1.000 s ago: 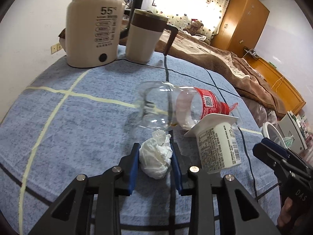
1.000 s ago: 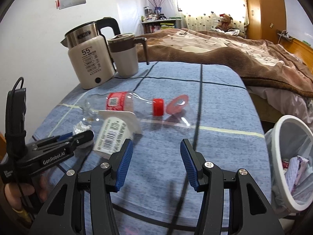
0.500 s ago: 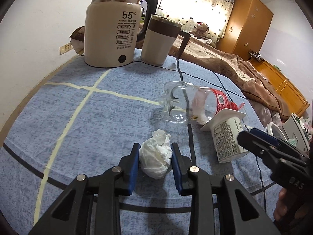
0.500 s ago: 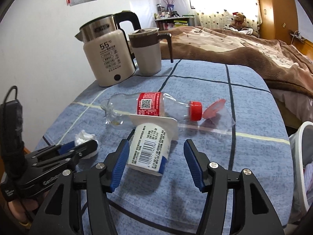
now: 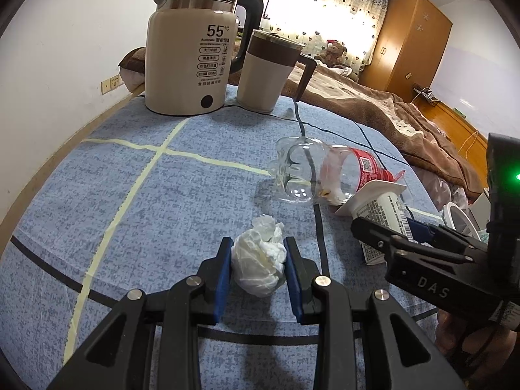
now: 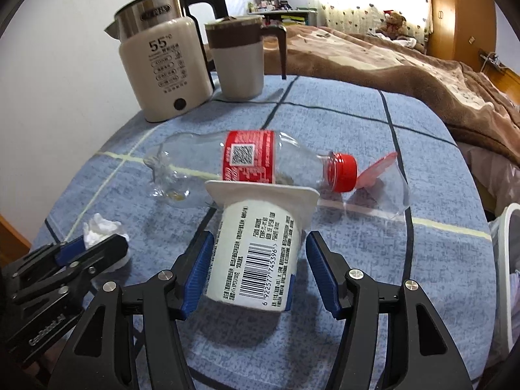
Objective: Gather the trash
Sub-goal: 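Carry the tissue and yogurt cup over the white bin, then open both grippers to drop the tissue and yogurt cup into the bin, then move both open grippers back over the clear bottle and cup on the table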
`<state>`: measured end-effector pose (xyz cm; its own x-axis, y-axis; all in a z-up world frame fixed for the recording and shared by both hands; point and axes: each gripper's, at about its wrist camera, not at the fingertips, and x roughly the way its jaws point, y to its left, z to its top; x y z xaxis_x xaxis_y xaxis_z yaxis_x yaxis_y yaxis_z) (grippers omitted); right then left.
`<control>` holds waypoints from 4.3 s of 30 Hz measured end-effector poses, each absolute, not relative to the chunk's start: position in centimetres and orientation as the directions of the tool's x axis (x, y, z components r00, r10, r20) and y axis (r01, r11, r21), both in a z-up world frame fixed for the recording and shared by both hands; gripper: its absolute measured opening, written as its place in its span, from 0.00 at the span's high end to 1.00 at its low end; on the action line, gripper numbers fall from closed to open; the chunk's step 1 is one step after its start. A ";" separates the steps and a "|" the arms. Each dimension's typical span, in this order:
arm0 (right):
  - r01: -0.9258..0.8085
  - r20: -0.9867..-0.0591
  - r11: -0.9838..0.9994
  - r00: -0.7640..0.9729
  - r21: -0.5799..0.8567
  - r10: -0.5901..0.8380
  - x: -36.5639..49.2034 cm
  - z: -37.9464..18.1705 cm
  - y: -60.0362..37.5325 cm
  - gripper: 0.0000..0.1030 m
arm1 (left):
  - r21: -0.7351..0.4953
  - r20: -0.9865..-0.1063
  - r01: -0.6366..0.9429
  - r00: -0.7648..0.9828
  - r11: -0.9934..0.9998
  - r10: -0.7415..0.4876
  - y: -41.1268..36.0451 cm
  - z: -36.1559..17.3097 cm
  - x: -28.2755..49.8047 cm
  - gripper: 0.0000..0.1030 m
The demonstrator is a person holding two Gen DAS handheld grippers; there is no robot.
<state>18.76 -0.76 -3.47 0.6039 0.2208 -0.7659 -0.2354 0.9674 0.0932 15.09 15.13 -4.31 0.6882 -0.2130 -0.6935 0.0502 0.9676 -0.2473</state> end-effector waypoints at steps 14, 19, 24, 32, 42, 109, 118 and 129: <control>-0.253 -0.730 0.962 0.639 0.100 0.243 17.1 -2.8 -1.1 0.52 | -0.225 -0.691 0.068 0.692 0.972 -0.208 14.2 -4.0 14.5 0.69; -0.240 -0.707 0.964 0.662 0.115 0.249 16.5 -2.1 -2.3 0.52 | -0.218 -0.687 0.083 0.695 0.972 -0.213 13.3 -3.5 14.1 0.69; -0.229 -0.696 0.965 0.672 0.131 0.254 15.8 -1.4 -3.6 0.52 | -0.212 -0.678 0.106 0.700 0.972 -0.224 12.0 -2.7 13.8 0.69; -0.196 -0.675 0.970 0.697 0.144 0.241 14.1 -0.3 -7.2 0.52 | -0.199 -0.656 0.151 0.713 0.968 -0.246 9.2 -1.3 13.3 0.69; -0.120 -0.645 0.982 0.741 0.149 0.188 12.2 1.6 -13.0 0.52 | -0.201 -0.629 0.248 0.709 0.948 -0.319 4.0 0.1 13.0 0.69; 0.312 -0.703 0.944 0.695 0.107 -0.150 7.8 -1.3 -39.2 0.44 | -0.143 -0.684 0.598 0.516 0.789 -0.515 -23.8 -0.4 14.0 0.40; 0.318 -0.682 0.942 0.713 0.110 -0.162 6.8 -0.3 -38.0 0.44 | -0.113 -0.670 0.566 0.564 0.817 -0.483 -22.2 0.3 13.2 0.39; 0.282 -0.644 0.952 0.752 0.120 -0.142 6.2 1.2 -34.3 0.44 | -0.125 -0.629 0.518 0.618 0.846 -0.471 -17.9 1.5 12.2 0.39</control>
<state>6.24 -34.31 1.23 0.7521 -0.1417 -0.6437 0.2822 0.9518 0.1203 12.16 -17.86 1.55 0.6182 -0.4713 -0.6290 0.5181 0.8462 -0.1248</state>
